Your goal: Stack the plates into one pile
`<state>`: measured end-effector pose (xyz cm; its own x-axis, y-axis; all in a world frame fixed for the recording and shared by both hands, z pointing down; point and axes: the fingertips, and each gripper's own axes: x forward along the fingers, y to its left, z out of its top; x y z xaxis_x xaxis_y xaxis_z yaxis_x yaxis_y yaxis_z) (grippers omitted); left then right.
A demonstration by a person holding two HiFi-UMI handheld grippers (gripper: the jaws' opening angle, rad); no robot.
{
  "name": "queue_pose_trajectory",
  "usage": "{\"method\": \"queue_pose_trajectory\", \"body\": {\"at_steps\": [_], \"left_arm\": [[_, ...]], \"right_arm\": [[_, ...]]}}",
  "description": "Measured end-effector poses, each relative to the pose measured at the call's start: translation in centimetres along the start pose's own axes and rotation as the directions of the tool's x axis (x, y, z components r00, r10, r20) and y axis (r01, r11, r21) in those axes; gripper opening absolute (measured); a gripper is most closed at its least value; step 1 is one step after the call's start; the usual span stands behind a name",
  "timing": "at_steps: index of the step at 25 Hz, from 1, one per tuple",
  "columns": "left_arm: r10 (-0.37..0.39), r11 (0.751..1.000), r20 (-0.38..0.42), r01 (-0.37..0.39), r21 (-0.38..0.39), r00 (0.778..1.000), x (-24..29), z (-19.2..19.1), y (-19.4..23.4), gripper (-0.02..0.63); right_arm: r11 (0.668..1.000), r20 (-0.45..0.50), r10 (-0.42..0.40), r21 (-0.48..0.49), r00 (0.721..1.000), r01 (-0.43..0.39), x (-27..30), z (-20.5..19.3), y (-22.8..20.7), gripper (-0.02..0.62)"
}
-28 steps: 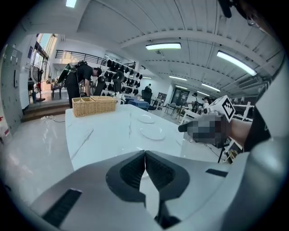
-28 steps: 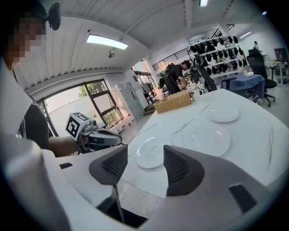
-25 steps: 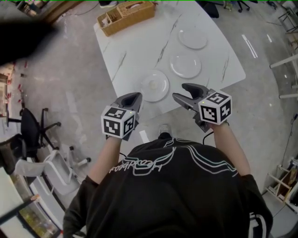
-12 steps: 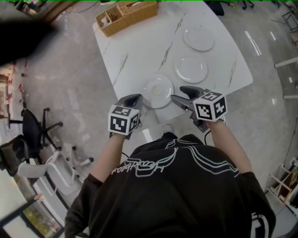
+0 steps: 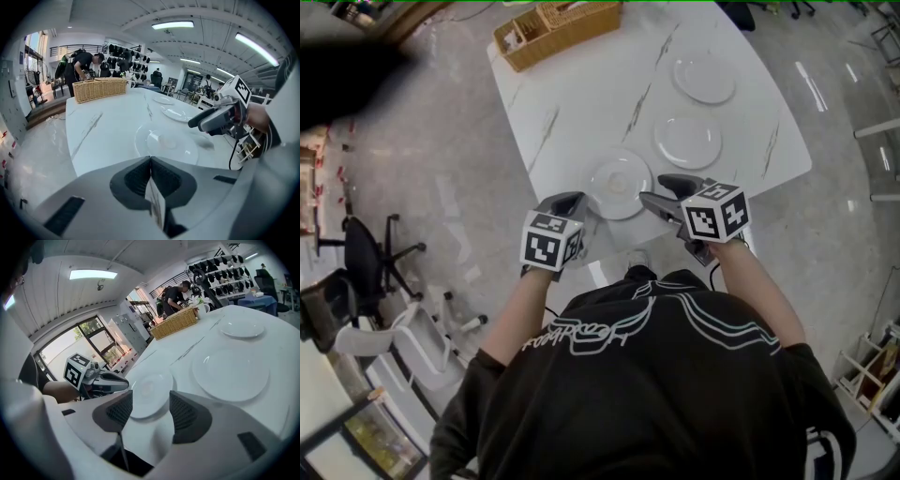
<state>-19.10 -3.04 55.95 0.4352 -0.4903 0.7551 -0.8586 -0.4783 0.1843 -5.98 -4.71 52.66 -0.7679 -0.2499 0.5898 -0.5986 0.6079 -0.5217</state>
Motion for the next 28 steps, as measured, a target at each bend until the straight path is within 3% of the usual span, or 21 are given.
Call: {"method": "queue_pose_trajectory", "body": {"at_steps": [6, 12, 16, 20, 28], "left_arm": [[0.001, 1.000, -0.018, -0.001, 0.001, 1.000, 0.3, -0.4, 0.2, 0.025], [-0.002, 1.000, -0.027, 0.002, 0.008, 1.000, 0.5, -0.4, 0.1, 0.025], [-0.009, 1.000, -0.022, 0.009, 0.007, 1.000, 0.5, -0.4, 0.0, 0.025], [-0.020, 1.000, -0.011, 0.021, 0.002, 1.000, 0.4, -0.4, 0.1, 0.025], [-0.015, 1.000, 0.001, 0.015, 0.012, 1.000, 0.0, -0.6, 0.1, 0.025]], "right_arm": [[1.000, -0.022, -0.018, 0.019, 1.000, 0.019, 0.4, -0.3, -0.5, 0.261], [0.997, -0.032, 0.015, 0.082, 0.999, -0.012, 1.1, -0.5, -0.3, 0.246], [0.992, -0.038, 0.028, 0.120, 0.999, -0.024, 1.4, -0.8, -0.2, 0.181], [0.974, -0.026, 0.067, 0.218, 0.997, -0.060, 1.8, -1.1, 0.0, 0.098], [0.933, 0.028, 0.100, 0.344, 0.995, -0.103, 1.7, -0.8, 0.1, 0.063]]}}
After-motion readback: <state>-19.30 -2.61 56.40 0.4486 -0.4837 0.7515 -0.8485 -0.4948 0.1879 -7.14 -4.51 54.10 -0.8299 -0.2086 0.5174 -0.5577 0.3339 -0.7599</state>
